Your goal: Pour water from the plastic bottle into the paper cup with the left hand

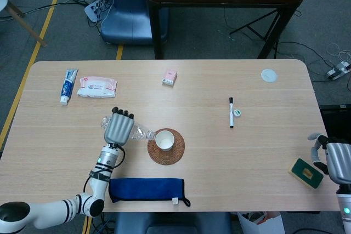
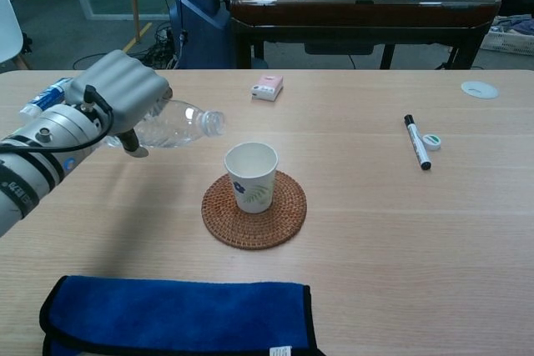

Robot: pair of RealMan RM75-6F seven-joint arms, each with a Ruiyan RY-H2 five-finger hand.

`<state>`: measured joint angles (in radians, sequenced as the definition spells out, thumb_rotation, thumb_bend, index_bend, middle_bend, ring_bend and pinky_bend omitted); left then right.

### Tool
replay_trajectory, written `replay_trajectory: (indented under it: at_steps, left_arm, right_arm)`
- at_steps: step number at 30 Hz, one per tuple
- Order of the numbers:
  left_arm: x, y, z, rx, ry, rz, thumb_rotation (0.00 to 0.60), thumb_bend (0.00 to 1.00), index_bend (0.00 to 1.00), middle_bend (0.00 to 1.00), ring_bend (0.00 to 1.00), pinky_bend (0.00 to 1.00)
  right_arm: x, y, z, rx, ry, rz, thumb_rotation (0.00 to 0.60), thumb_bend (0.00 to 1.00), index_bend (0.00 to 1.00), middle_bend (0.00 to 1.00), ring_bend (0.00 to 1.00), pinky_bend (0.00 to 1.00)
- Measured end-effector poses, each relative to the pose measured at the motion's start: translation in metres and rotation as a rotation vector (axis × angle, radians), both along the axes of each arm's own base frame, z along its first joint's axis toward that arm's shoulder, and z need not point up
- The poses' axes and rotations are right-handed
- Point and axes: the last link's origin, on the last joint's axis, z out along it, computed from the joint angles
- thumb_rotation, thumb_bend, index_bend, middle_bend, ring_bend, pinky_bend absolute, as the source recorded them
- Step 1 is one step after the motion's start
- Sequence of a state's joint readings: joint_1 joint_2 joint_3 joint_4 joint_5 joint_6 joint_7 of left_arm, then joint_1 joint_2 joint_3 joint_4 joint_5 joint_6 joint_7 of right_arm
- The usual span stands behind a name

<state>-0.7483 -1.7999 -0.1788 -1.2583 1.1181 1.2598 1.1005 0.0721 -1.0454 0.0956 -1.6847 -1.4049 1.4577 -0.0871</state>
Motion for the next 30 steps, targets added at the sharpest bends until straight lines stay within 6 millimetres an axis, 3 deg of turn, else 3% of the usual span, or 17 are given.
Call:
replay_trajectory:
  at_steps: [30]
  left_arm:
    - [0.017, -0.002, -0.017, 0.007, 0.078, -0.004, 0.6, 0.07, 0.73, 0.72, 0.47, 0.35]
  right_arm:
    - [0.0, 0.0, 0.001, 0.0, -0.005, 0.0, 0.6, 0.54, 0.42, 0.55, 0.5, 0.54]
